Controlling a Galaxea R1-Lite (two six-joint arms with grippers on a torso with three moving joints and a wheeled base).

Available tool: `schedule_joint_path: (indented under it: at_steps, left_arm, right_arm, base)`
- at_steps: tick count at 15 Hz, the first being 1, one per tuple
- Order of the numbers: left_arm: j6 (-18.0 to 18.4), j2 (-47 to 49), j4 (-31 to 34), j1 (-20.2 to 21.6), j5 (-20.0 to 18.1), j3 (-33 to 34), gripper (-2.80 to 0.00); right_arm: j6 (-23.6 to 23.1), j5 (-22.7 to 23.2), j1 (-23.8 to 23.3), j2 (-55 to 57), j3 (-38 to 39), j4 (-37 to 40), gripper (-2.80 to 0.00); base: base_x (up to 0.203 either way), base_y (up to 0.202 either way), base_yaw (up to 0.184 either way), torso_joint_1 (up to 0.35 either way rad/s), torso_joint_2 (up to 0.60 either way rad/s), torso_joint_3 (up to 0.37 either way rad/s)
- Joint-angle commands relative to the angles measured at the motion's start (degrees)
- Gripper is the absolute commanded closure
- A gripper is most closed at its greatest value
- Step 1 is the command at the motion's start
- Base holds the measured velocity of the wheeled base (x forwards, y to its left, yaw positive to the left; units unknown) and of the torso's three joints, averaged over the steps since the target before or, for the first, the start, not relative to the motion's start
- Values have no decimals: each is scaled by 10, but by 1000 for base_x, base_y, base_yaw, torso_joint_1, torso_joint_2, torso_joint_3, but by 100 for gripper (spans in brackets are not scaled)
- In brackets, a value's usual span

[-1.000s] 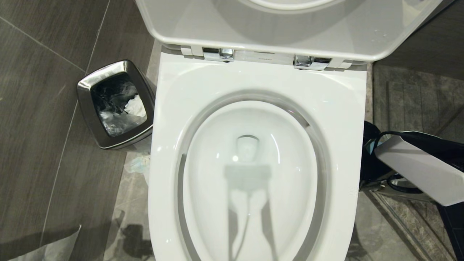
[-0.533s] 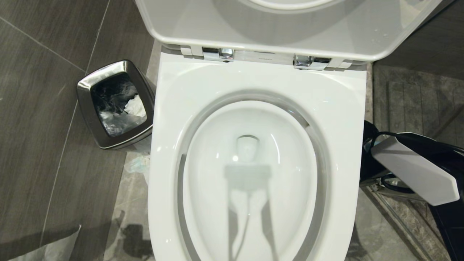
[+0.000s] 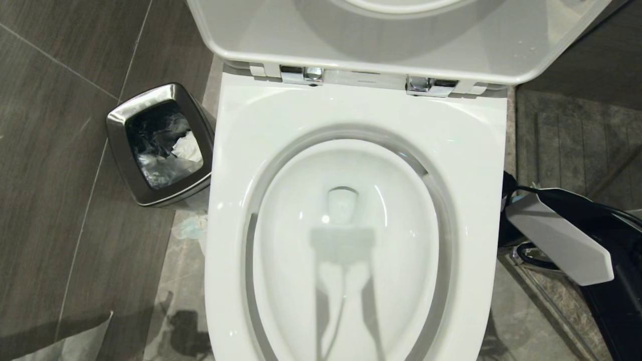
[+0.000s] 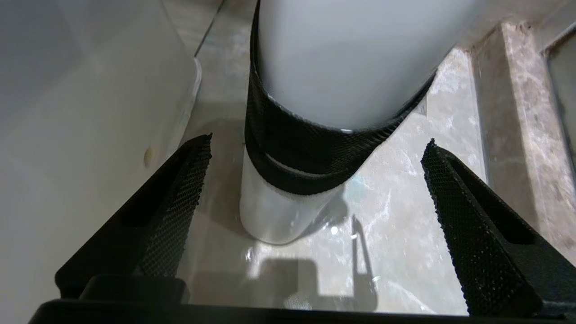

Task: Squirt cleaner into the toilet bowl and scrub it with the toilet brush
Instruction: Pour in the cleaning agent

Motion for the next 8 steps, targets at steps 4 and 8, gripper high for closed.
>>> schedule_joint_path:
  at_steps: [4,8]
  left_arm:
    - [0,0,0,0,0,0,0]
    - [0,0,0,0,0,0,0]
  right_arm:
    - [-2,-2,0,28,-44,-5,-280]
    - [-3,-4,-8,27,-42,-5,-280]
  base:
    - [0,0,0,0,0,0]
    - [0,0,0,0,0,0]
